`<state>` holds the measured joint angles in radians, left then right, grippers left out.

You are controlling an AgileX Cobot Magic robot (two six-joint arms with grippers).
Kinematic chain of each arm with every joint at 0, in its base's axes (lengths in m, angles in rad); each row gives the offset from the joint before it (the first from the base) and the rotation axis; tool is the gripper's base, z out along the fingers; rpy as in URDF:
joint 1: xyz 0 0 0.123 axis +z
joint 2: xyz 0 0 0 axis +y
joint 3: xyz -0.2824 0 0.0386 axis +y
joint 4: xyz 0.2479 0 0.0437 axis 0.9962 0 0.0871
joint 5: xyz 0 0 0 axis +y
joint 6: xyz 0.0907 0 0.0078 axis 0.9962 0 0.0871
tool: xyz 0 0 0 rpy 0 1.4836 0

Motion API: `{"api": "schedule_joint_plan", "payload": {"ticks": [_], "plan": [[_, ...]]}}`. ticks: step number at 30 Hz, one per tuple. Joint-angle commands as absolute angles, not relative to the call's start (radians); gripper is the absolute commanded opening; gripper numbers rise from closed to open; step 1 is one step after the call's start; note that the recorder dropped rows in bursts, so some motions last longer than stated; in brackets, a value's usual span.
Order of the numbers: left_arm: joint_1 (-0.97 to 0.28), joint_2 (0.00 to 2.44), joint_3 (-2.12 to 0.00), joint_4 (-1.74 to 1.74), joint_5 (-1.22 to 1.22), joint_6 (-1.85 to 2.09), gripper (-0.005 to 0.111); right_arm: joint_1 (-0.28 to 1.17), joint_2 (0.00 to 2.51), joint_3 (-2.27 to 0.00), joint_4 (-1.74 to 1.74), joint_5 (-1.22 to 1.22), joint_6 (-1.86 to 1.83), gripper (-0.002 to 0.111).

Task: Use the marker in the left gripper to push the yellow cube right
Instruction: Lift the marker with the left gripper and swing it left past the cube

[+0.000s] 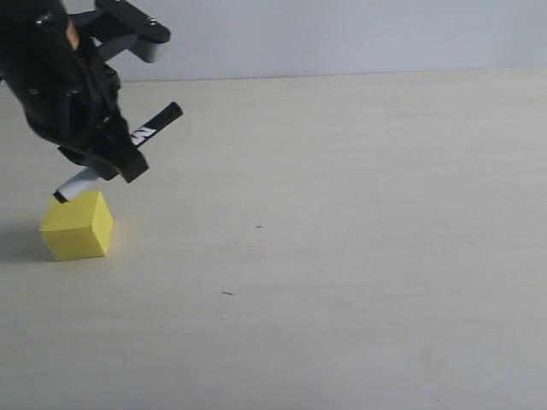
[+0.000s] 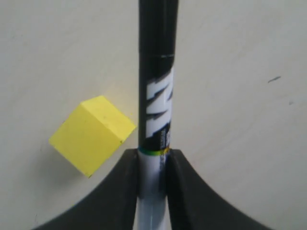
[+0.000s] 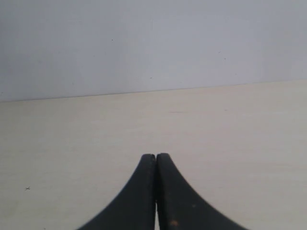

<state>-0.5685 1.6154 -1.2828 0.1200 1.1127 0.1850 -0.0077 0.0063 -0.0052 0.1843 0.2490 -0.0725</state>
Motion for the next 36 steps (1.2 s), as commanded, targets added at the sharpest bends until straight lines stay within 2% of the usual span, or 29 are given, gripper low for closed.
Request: {"api": "schedule_joint_plan", "payload": {"ticks": [1, 13, 15, 21, 27, 31, 36], "plan": [[-0.5, 1.555, -1.238, 0.098, 1.142, 0.291, 0.0, -0.011, 0.0, 0.0, 0.184, 0.245, -0.077, 0.0], [-0.278, 1.541, -1.222, 0.103, 1.187, 0.767, 0.0, -0.011, 0.0, 0.0, 0.184, 0.245, -0.077, 0.0], [-0.261, 1.553, -1.222, 0.14, 1.2, 0.79, 0.0, -0.011, 0.0, 0.0, 0.184, 0.245, -0.077, 0.0], [-0.221, 1.565, -1.222, 0.137, 1.031, 0.708, 0.0, -0.011, 0.0, 0.0, 0.184, 0.245, -0.077, 0.0], [-0.197, 1.565, -1.201, 0.143, 1.032, 0.968, 0.0, -0.011, 0.0, 0.0, 0.184, 0.245, -0.077, 0.0], [-0.134, 1.565, -1.159, 0.141, 1.002, 1.07, 0.0, -0.011, 0.0, 0.0, 0.184, 0.245, -0.077, 0.0], [-0.043, 1.565, -1.139, 0.149, 0.984, 1.011, 0.0, -0.011, 0.0, 0.0, 0.184, 0.245, -0.077, 0.0]]}}
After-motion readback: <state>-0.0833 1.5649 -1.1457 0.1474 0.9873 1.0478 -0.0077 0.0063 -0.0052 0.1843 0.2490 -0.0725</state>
